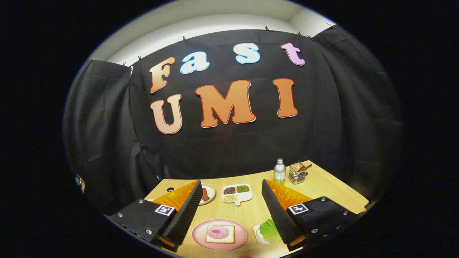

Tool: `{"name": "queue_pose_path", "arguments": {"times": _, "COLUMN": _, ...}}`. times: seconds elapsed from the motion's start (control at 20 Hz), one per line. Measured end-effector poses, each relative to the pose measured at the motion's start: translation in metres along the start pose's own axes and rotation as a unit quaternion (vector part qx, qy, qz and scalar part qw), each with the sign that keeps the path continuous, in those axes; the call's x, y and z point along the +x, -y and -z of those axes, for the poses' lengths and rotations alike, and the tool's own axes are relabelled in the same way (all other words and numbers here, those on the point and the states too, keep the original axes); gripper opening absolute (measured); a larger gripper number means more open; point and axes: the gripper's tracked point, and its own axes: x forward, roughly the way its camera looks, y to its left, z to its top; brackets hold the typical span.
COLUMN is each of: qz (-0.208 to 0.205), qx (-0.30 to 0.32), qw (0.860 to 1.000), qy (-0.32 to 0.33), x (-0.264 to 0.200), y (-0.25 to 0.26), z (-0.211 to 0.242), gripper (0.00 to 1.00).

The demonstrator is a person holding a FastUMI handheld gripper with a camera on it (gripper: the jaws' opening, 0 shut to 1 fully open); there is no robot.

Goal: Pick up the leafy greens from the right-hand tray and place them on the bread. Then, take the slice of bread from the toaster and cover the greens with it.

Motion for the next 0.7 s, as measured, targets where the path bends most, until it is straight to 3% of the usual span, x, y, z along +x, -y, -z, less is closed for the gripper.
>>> {"name": "queue_pose_path", "arguments": {"times": 0.3, "qz": 0.04, "qx": -0.011, "qw": 0.999, "qy": 0.031, "x": -0.002, "y": 0.007, "z": -0.013, "gripper": 0.99}}
{"name": "queue_pose_path", "arguments": {"times": 0.7, "qz": 0.032, "qx": -0.017, "qw": 0.999, "qy": 0.015, "x": -0.003, "y": 0.01, "z": -0.007, "gripper": 0.99}}
